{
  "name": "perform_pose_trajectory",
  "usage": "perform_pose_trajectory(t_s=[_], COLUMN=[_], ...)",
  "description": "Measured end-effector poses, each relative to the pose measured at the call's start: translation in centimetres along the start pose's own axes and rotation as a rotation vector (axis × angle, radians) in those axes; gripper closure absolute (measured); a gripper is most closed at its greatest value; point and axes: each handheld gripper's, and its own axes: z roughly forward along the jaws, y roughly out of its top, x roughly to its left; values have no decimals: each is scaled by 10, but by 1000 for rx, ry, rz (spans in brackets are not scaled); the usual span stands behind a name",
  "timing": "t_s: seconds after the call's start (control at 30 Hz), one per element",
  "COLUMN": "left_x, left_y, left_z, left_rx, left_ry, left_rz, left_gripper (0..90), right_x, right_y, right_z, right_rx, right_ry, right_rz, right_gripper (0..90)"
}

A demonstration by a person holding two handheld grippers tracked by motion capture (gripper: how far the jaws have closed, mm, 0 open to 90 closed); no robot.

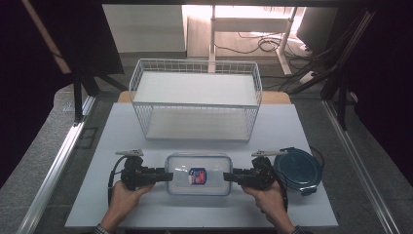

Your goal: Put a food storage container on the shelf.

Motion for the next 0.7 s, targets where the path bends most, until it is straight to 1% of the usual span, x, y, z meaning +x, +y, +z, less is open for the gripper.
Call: perform_pose_trajectory(t_s=[0.1, 0.3, 0.5, 0.7], left_x=[-3, -9, -11, -14], left_y=[8, 21, 37, 56], left_z=[-4, -14, -22, -30], left_rx=[-12, -41, -74, -93], left_ry=[4, 15, 23, 29], left_rz=[24, 54, 62, 74], left_gripper=[532, 533, 534, 533], right_x=[3, 10, 15, 18], right_y=[6, 23, 45, 67], right_z=[-3, -8, -10, -14], right_rx=[-14, -42, -66, -96], right_ry=[-2, 4, 3, 9], right_rz=[-32, -74, -92, -103], right_gripper=[537, 536, 537, 538])
